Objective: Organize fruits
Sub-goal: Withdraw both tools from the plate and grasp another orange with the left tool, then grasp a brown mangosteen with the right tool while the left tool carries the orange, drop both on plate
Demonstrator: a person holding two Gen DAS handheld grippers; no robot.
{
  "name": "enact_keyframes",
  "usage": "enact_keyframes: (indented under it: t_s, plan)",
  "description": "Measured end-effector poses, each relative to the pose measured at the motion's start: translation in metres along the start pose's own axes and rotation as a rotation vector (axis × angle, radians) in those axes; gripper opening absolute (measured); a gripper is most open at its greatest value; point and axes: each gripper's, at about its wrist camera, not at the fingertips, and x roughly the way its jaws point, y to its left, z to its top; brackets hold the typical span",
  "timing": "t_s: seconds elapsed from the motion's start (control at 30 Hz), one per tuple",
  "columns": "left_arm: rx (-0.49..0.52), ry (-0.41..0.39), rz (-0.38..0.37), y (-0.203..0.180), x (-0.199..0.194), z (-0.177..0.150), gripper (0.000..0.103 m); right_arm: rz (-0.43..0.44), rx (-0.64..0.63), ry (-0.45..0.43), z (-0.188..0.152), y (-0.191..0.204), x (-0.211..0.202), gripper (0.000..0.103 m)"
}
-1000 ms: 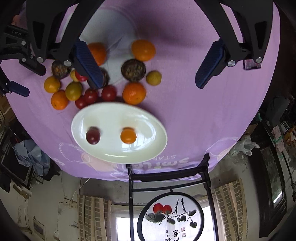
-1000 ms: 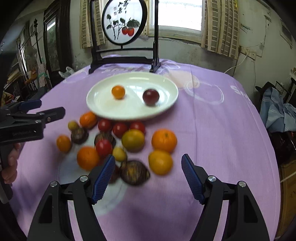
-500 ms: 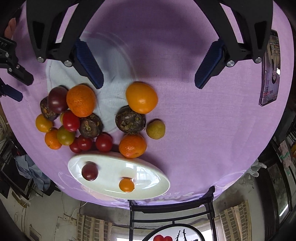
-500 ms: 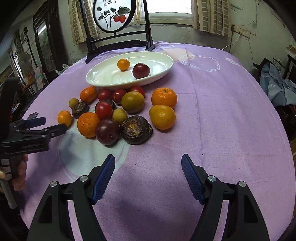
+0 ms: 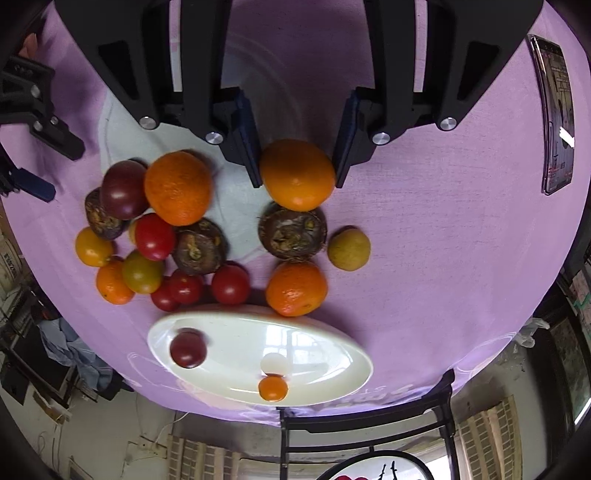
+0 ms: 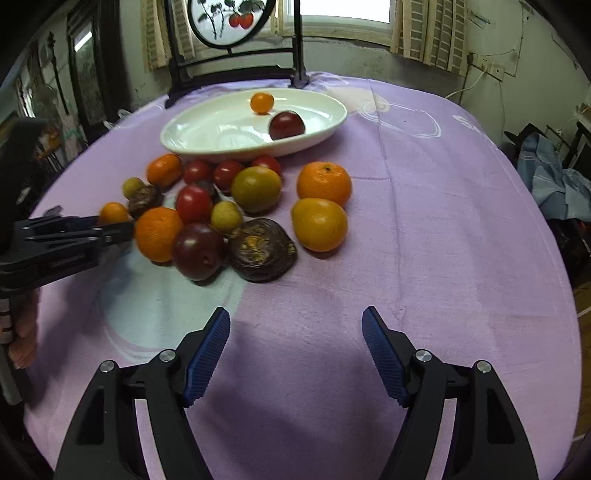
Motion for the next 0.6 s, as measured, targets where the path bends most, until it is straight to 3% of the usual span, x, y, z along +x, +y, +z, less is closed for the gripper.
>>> enact_keyframes:
  t_s: [0.13,0.2,0.4,0.6]
  plan:
    - [-0.022,-0.011,-0.067,0.005,-0.003,0.001,0.037,0.055,0.001,0.042,0.008,0.004,0.01,0.075]
    - [-0.023,-0.023,-0.072,0.006,-0.004,0.0,0.037,0.026,-0.023,0.049,0.012,0.011,0.015,0.075]
    - [-0.02,-0.024,-0.11,0.007,-0.006,0.001,0.037,0.001,-0.024,0.065,0.025,0.018,0.027,0.06]
    - [-0.023,-0.033,-0.119,0.008,-0.008,0.0,0.037,-0.009,-0.016,0.06,0.037,0.023,0.036,0.057]
